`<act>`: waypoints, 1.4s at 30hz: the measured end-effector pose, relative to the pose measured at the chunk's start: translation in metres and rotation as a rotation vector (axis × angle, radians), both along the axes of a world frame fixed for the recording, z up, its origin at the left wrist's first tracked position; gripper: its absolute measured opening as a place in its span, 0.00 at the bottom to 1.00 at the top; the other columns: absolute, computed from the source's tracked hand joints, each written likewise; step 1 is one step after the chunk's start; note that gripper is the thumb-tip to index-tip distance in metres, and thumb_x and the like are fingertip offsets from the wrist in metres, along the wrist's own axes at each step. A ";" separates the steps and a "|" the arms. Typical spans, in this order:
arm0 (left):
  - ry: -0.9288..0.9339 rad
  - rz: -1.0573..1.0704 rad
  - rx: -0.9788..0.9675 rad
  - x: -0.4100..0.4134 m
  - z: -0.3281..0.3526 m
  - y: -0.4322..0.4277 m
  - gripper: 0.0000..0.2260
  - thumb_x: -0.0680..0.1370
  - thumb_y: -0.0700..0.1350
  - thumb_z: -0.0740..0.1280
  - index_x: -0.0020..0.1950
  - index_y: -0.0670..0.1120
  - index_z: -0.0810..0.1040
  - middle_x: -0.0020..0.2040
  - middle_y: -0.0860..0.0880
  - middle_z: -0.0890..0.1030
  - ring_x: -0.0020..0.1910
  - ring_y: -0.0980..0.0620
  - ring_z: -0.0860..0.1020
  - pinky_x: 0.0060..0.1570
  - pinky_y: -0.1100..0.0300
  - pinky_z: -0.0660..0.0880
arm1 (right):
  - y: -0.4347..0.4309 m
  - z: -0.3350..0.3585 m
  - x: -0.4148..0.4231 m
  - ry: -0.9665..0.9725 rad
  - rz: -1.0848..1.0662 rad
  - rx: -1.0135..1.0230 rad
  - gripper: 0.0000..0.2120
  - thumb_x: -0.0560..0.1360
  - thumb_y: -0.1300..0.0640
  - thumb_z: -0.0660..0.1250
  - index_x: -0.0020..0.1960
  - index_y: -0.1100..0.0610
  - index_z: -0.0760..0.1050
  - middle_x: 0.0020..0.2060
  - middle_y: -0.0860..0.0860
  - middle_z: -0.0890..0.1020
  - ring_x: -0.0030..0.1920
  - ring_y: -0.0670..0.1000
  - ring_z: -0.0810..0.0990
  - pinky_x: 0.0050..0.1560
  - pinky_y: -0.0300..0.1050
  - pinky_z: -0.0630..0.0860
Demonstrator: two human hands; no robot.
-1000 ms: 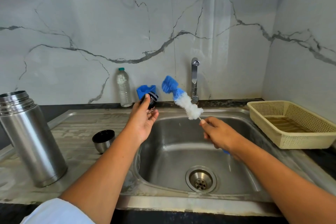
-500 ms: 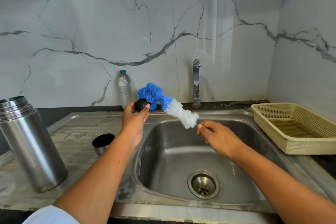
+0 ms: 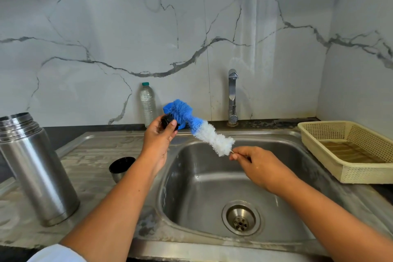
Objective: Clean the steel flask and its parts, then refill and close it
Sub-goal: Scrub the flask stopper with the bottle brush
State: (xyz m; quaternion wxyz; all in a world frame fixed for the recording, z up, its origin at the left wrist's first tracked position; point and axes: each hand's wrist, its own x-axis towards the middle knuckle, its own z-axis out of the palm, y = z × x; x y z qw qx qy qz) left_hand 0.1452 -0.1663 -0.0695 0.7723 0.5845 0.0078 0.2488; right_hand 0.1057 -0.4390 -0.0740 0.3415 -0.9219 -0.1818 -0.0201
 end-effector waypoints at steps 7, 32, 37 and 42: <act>-0.017 0.073 0.040 -0.004 0.002 0.000 0.21 0.79 0.34 0.71 0.71 0.43 0.75 0.63 0.44 0.81 0.62 0.49 0.82 0.56 0.63 0.80 | -0.001 0.002 -0.003 -0.048 -0.037 -0.064 0.13 0.85 0.46 0.57 0.56 0.46 0.79 0.37 0.51 0.83 0.30 0.45 0.73 0.36 0.47 0.75; 0.103 -0.120 -0.556 -0.010 0.009 -0.013 0.15 0.80 0.39 0.69 0.65 0.36 0.75 0.64 0.36 0.80 0.62 0.42 0.81 0.60 0.52 0.81 | 0.002 0.006 -0.006 -0.098 -0.013 0.040 0.14 0.85 0.47 0.55 0.46 0.47 0.75 0.33 0.47 0.79 0.31 0.46 0.74 0.33 0.43 0.71; 0.129 -0.067 -0.512 -0.009 0.009 -0.004 0.12 0.81 0.40 0.69 0.64 0.40 0.76 0.62 0.40 0.81 0.61 0.44 0.80 0.59 0.53 0.79 | -0.003 0.006 -0.005 -0.003 -0.054 0.108 0.15 0.84 0.47 0.56 0.45 0.48 0.77 0.31 0.46 0.77 0.32 0.47 0.74 0.36 0.44 0.71; 0.082 -0.080 -0.484 -0.006 0.007 -0.004 0.20 0.79 0.35 0.69 0.70 0.39 0.72 0.63 0.40 0.81 0.64 0.46 0.80 0.65 0.54 0.77 | -0.002 0.010 -0.006 0.085 -0.028 0.137 0.17 0.85 0.47 0.55 0.45 0.48 0.80 0.32 0.50 0.78 0.36 0.51 0.77 0.42 0.47 0.73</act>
